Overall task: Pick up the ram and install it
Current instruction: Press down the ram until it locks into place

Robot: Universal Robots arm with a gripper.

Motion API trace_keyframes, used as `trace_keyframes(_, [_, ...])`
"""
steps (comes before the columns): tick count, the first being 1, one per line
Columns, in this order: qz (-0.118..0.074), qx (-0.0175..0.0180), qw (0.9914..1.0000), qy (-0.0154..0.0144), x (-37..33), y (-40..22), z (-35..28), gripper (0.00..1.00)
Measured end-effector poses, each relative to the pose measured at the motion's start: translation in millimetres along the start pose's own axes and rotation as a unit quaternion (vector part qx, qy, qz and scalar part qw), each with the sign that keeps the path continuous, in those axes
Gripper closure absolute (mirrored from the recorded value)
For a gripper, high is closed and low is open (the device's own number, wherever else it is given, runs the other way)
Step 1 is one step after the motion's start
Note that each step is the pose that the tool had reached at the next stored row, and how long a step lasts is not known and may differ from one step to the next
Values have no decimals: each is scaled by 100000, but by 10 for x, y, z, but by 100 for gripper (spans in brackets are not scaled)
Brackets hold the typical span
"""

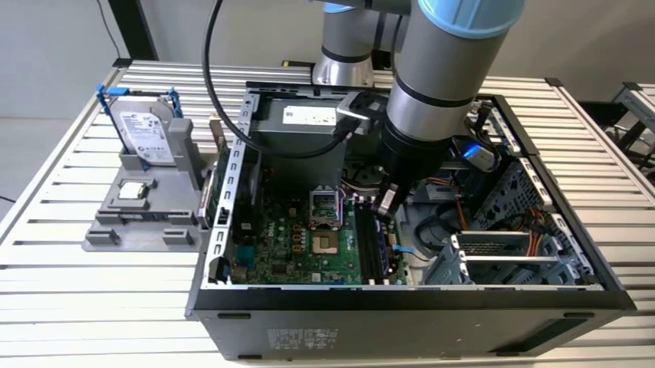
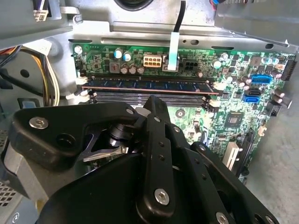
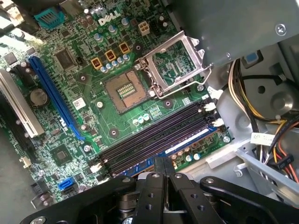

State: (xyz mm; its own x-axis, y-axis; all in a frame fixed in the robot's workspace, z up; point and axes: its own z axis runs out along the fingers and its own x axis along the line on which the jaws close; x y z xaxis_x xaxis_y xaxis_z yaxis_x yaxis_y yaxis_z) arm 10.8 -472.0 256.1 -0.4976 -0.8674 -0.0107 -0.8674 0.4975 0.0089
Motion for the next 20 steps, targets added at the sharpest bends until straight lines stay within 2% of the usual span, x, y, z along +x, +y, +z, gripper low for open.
trace_keyframes(20, [-967,-13,99995,1,-2,1,20,100])
